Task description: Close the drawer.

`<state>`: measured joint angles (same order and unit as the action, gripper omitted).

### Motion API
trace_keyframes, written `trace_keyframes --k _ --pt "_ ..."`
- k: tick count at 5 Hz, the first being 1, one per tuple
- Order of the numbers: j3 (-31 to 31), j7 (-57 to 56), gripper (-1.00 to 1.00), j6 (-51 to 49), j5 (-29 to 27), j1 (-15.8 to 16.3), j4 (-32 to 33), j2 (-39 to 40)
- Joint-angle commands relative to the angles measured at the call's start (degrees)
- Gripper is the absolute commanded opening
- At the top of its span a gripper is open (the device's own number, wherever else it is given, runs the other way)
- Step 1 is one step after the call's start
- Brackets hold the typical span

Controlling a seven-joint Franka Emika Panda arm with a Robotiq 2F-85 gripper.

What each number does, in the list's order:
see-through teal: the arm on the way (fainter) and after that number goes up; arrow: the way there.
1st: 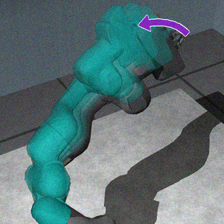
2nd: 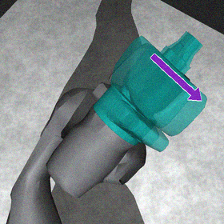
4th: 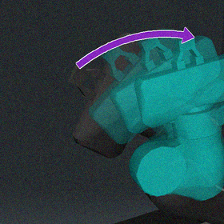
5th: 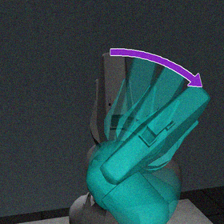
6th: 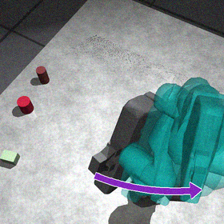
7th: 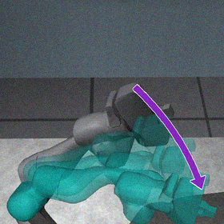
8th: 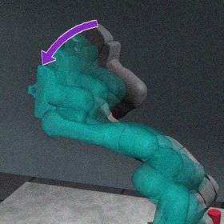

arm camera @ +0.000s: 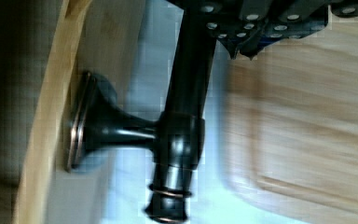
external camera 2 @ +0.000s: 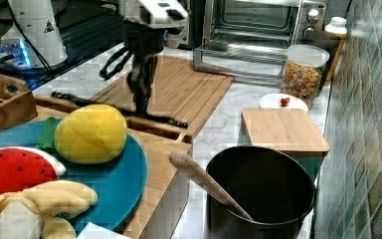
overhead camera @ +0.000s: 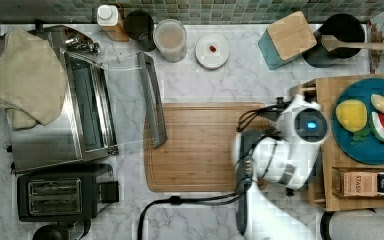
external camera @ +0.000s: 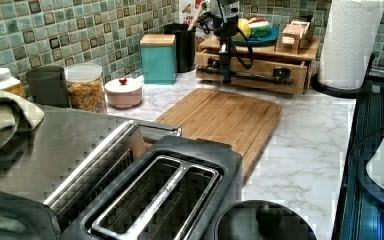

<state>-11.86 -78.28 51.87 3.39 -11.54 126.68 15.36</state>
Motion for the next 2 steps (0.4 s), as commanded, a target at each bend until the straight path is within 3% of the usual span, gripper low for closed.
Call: trace_keyframes --k 1,2 --pt "-8.5 -3.0 -1.00 -3.7 -1.7 -10.3 -11.6 -0.5" --pt "-8.8 -3.1 -1.00 -3.7 -1.8 -9.9 -11.6 -0.5"
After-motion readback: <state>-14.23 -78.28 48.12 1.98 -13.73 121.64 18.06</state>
